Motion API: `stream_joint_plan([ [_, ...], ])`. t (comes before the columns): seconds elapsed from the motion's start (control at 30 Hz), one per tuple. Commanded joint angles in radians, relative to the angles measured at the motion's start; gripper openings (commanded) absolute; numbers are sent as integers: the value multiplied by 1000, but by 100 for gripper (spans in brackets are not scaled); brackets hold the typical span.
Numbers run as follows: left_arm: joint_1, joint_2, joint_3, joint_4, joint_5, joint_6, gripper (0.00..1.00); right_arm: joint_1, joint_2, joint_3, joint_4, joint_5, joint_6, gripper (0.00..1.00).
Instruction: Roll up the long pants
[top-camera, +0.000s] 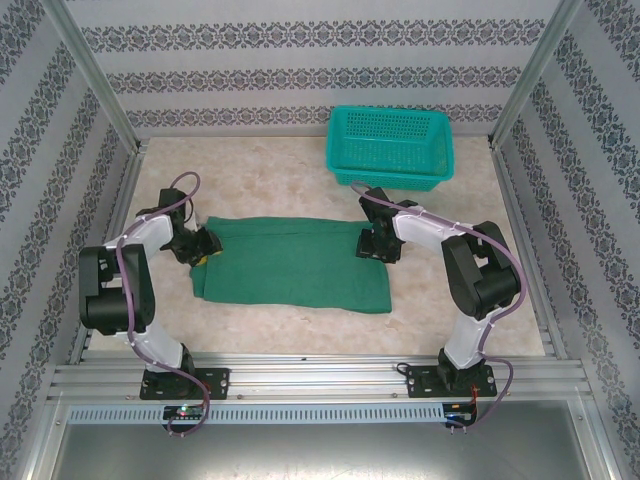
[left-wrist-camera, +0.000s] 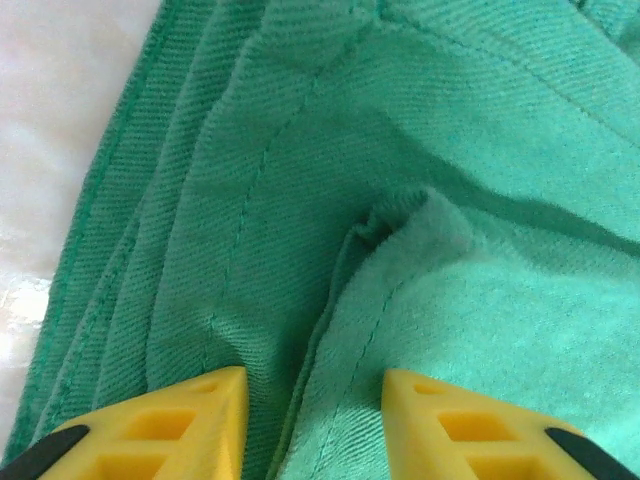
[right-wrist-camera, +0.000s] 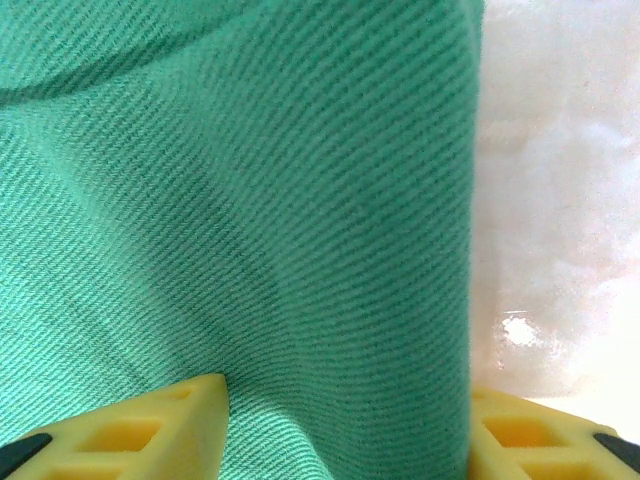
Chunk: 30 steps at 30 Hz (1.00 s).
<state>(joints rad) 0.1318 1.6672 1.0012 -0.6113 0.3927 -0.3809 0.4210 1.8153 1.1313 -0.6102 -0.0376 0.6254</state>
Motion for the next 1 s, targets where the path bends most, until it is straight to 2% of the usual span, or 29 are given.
stream_joint_plan([
  [0.0, -12, 9, 28, 22, 25, 4, 26, -5, -6, -20, -15, 14, 14, 53],
  [0.03, -12, 2, 27, 24, 28, 5, 20, -5, -10, -22, -14, 16, 13, 53],
  [0.07, -12, -6, 28, 18, 25, 2, 0, -5, -10, -22, -16, 19, 15, 53],
  [0.23, -13, -91, 55, -30, -16, -26, 0, -9, -6, -22, -23, 34, 16, 53],
  [0.33, -12, -125, 103, -100, -96, -16, 0, -15, -4, -21, -20, 35, 19, 53],
  [0.57, 4, -102, 166, -168, -168, -10, 0, -26, 7, -8, -9, 24, 12, 53],
  [0.73, 26, -93, 148, -159, -191, -20, 0, -33, 21, -8, -4, 13, 9, 52],
  [0.97, 84, -71, 141, -170, -279, -31, 0, -35, 39, -4, 7, 1, 12, 52],
])
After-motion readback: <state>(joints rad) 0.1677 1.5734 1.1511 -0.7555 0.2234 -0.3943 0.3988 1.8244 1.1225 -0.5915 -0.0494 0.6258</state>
